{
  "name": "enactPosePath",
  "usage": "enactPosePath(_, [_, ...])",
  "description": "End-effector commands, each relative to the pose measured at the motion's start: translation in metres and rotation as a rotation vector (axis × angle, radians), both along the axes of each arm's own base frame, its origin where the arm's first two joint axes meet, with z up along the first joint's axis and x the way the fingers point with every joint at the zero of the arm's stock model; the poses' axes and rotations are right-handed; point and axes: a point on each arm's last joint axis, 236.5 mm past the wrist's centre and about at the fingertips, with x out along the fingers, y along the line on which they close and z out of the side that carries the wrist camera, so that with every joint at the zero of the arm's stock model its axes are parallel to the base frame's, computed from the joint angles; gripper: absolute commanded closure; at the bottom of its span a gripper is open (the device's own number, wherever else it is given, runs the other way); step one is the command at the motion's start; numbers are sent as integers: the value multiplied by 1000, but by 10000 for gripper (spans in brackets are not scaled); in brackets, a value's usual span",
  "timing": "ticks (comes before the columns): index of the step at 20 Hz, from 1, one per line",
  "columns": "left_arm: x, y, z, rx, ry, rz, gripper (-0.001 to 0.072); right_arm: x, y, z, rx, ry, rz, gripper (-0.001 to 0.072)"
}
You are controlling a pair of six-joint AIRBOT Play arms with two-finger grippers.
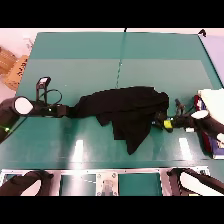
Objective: Fold the shirts.
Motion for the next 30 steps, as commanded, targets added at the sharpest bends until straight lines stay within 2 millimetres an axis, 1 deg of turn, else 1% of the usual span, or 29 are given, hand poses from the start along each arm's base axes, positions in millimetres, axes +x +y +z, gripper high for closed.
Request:
enactPosePath(1, [13,1,46,28,-50,-40,685,40,11,90,68,-176,93,695])
enactPosePath(2, [21,5,73,59,-89,-54,685,56,5,134,55,-273,95,695])
enactPosePath(3, [28,11,102,91,-133,-62,685,70,-4,189,27,-397,89,696])
enactPosePath(4, [34,17,136,126,-189,-65,685,78,-13,243,-8,-521,77,696])
enactPosePath(5, [39,24,175,157,-258,-60,684,79,-23,305,-57,-661,60,695])
enactPosePath(6, [42,28,214,171,-333,-51,685,74,-32,360,-106,-788,35,695])
enactPosePath(7, [42,30,258,172,-423,-41,685,62,-38,416,-160,-915,7,695])
enactPosePath(9, [33,32,343,158,-612,-18,685,27,-44,504,-275,-1131,-31,695])
enactPosePath(10, [22,34,388,144,-718,-4,685,7,-43,539,-322,-1216,-56,695])
enactPosePath(11, [7,36,431,132,-825,9,685,-12,-41,567,-365,-1289,-80,695])
enactPosePath(12, [-10,38,468,120,-920,21,685,-31,-38,593,-413,-1367,-104,695])
enactPosePath(13, [-31,41,502,109,-1014,32,685,-47,-35,613,-448,-1434,-127,695])
enactPosePath(14, [-50,43,528,99,-1092,42,684,-64,-31,633,-478,-1505,-155,695])
enactPosePath(15, [-68,46,547,89,-1159,53,685,-80,-27,649,-495,-1568,-183,695])
enactPosePath(16, [-84,48,561,82,-1214,62,685,-93,-24,662,-506,-1624,-211,695])
enactPosePath(17, [-95,51,566,86,-1237,69,685,-106,-21,673,-512,-1673,-236,695])
enactPosePath(18, [-102,53,567,90,-1242,72,685,-114,-19,680,-515,-1702,-250,695])
enactPosePath(19, [-106,56,566,100,-1240,79,685,-117,-18,682,-516,-1711,-253,695])
enactPosePath(20, [-105,61,562,121,-1222,90,685,-115,-18,679,-516,-1701,-246,695])
enactPosePath(21, [-100,65,555,144,-1195,102,684,-111,-18,674,-515,-1678,-231,695])
enactPosePath(22, [-90,70,544,169,-1162,114,685,-103,-19,664,-509,-1642,-214,695])
enactPosePath(24, [-64,70,512,196,-1068,107,685,-83,-27,641,-489,-1561,-200,695])
enactPosePath(25, [-46,67,489,205,-1003,95,685,-70,-33,625,-471,-1506,-195,695])
enactPosePath(26, [-29,63,465,205,-941,78,685,-55,-39,603,-444,-1439,-188,695])
enactPosePath(27, [-10,56,436,199,-868,56,685,-41,-44,579,-410,-1373,-177,695])
enactPosePath(29, [27,37,376,160,-725,6,685,-8,-55,523,-326,-1239,-162,695])
enactPosePath(30, [43,26,346,125,-657,-18,685,10,-63,489,-289,-1174,-160,695])
